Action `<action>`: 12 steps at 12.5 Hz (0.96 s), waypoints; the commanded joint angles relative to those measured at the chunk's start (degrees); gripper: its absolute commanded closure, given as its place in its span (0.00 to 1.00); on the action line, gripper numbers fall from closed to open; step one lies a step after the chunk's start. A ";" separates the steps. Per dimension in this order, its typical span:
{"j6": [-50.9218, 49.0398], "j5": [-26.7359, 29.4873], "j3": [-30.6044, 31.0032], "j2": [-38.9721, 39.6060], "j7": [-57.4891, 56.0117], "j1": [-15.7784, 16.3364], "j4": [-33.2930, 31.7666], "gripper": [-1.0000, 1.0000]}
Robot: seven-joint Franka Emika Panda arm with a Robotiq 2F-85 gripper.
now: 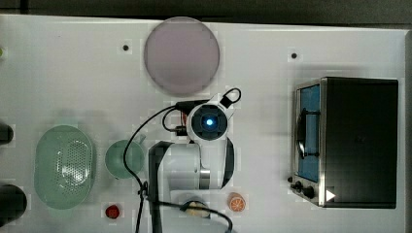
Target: Pick Ketchup from the table and place it in strainer.
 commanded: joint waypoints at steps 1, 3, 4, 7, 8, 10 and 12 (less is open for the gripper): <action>4.34 0.10 0.42 4.79 -3.26 -0.04 -0.35 0.00; 7.11 0.10 0.40 7.60 -3.26 -0.02 -0.26 0.00; 8.22 0.10 0.38 8.69 -3.24 0.06 -0.21 0.00; 10.39 0.10 0.35 9.32 -3.17 0.07 -0.16 0.28; 10.36 0.10 0.43 8.75 -3.06 0.10 -0.12 0.37; 10.09 0.15 0.38 6.81 -2.05 0.07 -0.14 0.37; 9.71 0.17 0.40 2.62 0.17 0.07 0.03 0.37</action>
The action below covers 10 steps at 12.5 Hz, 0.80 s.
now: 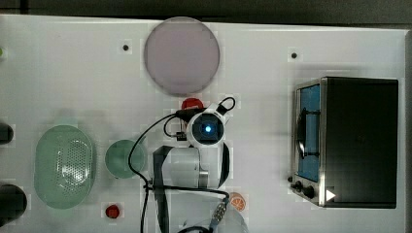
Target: Pick Ketchup from the table and place it in strainer.
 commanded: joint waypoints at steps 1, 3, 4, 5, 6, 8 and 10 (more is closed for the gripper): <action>-1.15 0.18 0.19 -8.10 3.06 0.20 1.72 0.37; -7.43 0.19 1.39 -13.73 6.87 0.66 2.59 0.37; -11.22 0.18 2.38 -16.44 8.77 0.87 3.48 0.37; -14.81 0.18 3.46 -19.02 10.16 1.19 4.47 0.37; -18.43 0.18 4.78 -21.32 11.90 1.55 5.87 0.37; -26.10 0.19 8.06 -24.33 16.86 2.31 8.59 0.37; -31.55 0.20 12.25 -24.58 23.48 3.28 10.94 0.37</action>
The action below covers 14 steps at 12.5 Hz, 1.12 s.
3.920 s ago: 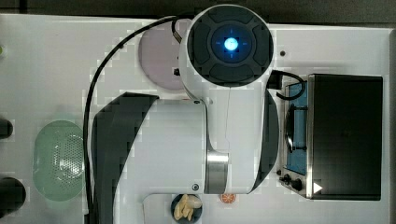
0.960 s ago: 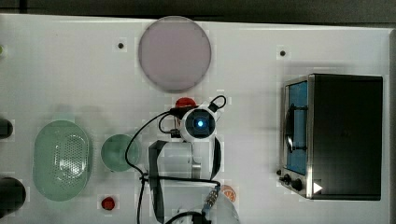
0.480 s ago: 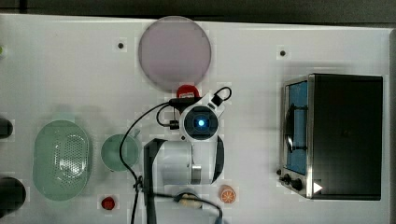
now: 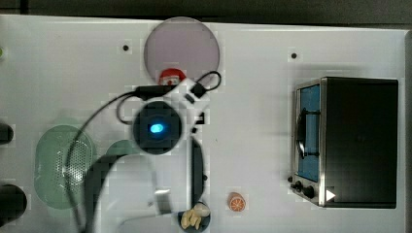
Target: Pick Ketchup from the table and place it in strainer.
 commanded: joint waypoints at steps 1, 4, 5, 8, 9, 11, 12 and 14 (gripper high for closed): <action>-4.50 -0.08 6.80 2.30 13.49 2.80 2.54 0.37; -4.18 -0.08 13.68 3.77 25.76 4.08 3.93 0.37; -3.78 -0.08 15.98 4.66 29.25 4.41 4.16 0.37; 2.67 -0.13 21.73 9.56 38.09 5.11 4.35 0.37; 5.56 -0.18 23.01 11.81 41.05 5.40 4.35 0.37; 11.64 -0.29 24.31 16.71 45.68 6.28 4.36 0.37; 14.53 -0.34 24.42 19.13 46.57 6.84 4.36 0.37; 17.53 -2.92 24.33 23.63 46.62 7.60 4.30 0.24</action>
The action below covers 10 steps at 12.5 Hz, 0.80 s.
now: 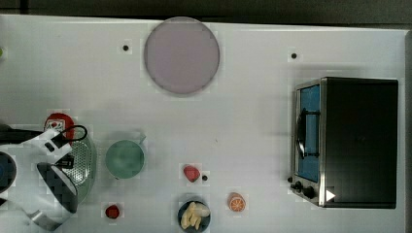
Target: Pick Ketchup from the table and place it in strainer.
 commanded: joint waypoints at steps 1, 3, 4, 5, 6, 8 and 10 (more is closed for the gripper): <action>2.76 -2.69 -1.50 4.46 6.47 0.36 0.38 0.13; 6.01 -3.23 -1.67 6.98 7.14 0.38 0.51 0.00; 6.67 -3.22 -1.63 6.77 8.05 0.35 0.58 0.00; 6.26 -3.22 -1.78 5.70 9.24 0.03 0.60 0.00; 4.99 -3.22 -1.93 3.68 10.50 -0.66 0.60 0.00; -2.67 -3.16 -1.96 -2.82 11.83 -3.24 0.84 0.00; -13.99 -3.04 -2.44 -10.71 11.57 -6.78 2.60 0.00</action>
